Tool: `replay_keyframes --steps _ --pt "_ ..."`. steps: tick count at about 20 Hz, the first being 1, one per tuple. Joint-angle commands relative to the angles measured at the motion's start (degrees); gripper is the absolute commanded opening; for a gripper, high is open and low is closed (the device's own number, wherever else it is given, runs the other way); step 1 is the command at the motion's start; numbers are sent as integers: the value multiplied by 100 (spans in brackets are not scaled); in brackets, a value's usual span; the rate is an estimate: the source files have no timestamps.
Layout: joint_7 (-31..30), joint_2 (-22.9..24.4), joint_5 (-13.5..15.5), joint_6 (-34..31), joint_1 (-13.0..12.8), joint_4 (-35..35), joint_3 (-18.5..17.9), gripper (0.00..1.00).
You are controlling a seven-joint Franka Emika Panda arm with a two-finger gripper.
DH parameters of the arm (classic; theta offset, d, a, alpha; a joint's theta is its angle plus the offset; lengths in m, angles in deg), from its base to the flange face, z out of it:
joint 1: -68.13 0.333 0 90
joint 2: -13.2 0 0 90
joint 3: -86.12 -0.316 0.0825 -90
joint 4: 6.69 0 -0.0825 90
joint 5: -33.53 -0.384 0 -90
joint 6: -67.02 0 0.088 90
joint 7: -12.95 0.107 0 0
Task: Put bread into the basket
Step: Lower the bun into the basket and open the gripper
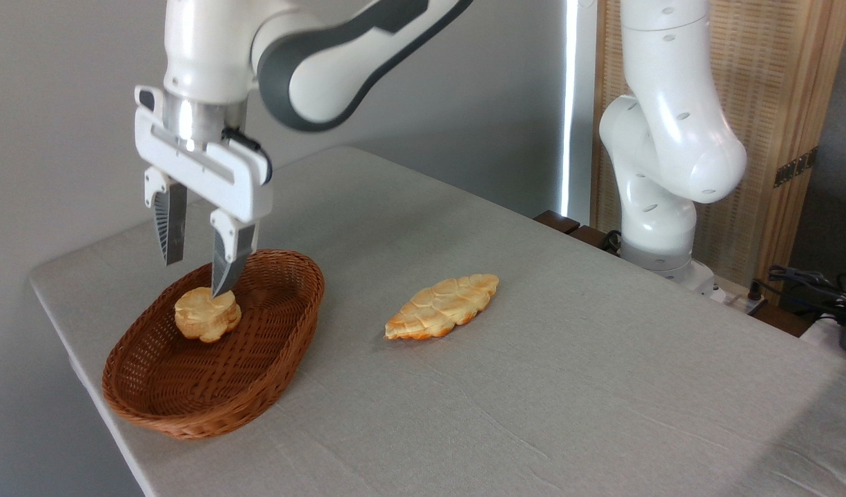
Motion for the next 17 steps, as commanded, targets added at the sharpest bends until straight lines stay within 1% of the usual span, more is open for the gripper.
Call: replay_keyframes --steps 1,2,3,5,6,8,9,10,12,13,15,17 --pt "134 607 17 -861 10 -113 -368 100" --pt "318 731 17 -1046 10 -148 -422 100" --pt "416 784 17 -1100 10 -183 -449 100" --pt "758 994 17 -1267 10 -358 -633 100" --pt "1020 1152 8 -1381 10 -472 -720 100" --pt "1888 1390 -61 -1863 10 -579 -914 100" --pt "2293 1426 -149 -2135 10 -579 -976 100" --pt "2558 1505 -307 -2330 1 -596 -1002 100" --pt "2640 1558 -632 -2646 1 -623 -1003 100" --pt "2658 1584 -720 -2744 1 -623 -1003 100" --pt "2614 1602 -730 -2780 10 -605 -1029 100" --pt "2605 1602 -704 -2780 10 -596 -1134 100"
